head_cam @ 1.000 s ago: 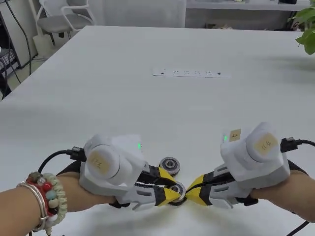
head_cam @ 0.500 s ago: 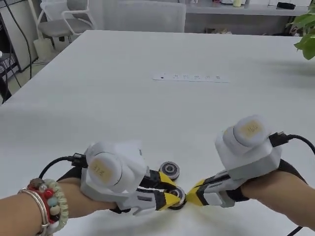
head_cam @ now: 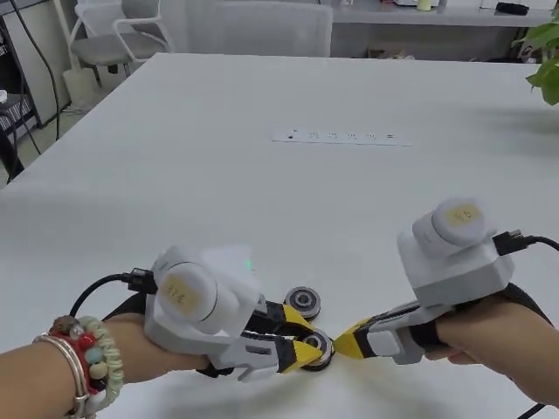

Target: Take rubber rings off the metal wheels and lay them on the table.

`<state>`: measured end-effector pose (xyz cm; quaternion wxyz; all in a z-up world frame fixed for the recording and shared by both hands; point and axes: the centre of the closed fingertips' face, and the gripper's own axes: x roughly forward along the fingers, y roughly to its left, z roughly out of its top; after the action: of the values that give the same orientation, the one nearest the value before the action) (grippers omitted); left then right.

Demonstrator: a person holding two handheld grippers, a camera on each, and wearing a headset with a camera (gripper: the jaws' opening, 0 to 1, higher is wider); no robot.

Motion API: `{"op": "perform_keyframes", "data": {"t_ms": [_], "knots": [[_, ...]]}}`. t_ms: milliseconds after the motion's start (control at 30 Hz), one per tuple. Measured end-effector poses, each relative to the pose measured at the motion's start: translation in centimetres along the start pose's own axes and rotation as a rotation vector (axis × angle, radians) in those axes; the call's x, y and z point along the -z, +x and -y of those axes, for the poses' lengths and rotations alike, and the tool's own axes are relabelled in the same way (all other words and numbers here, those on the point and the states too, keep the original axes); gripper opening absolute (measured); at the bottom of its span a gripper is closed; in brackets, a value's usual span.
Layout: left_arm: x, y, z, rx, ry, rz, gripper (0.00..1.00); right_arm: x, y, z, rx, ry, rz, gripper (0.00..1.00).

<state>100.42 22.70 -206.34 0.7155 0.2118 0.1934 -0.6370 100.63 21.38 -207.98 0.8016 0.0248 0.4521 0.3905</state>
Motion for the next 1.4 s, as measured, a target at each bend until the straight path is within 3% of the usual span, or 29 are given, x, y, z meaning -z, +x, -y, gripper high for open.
{"op": "perform_keyframes", "data": {"t_ms": [500,933,1400], "knots": [[0.1,-0.1,0.1,0.022,-0.002,0.005,0.08,-0.4,-0.2,0.1,-0.015,0.057,0.025,0.00],[0.0,-0.1,0.2,0.018,0.047,-0.002,0.08,-0.7,-0.5,-0.5,-0.062,0.131,0.032,0.00],[0.0,-0.1,0.1,0.012,0.039,0.000,0.08,-1.2,-0.3,-1.7,-0.085,0.099,0.029,0.00]]}}
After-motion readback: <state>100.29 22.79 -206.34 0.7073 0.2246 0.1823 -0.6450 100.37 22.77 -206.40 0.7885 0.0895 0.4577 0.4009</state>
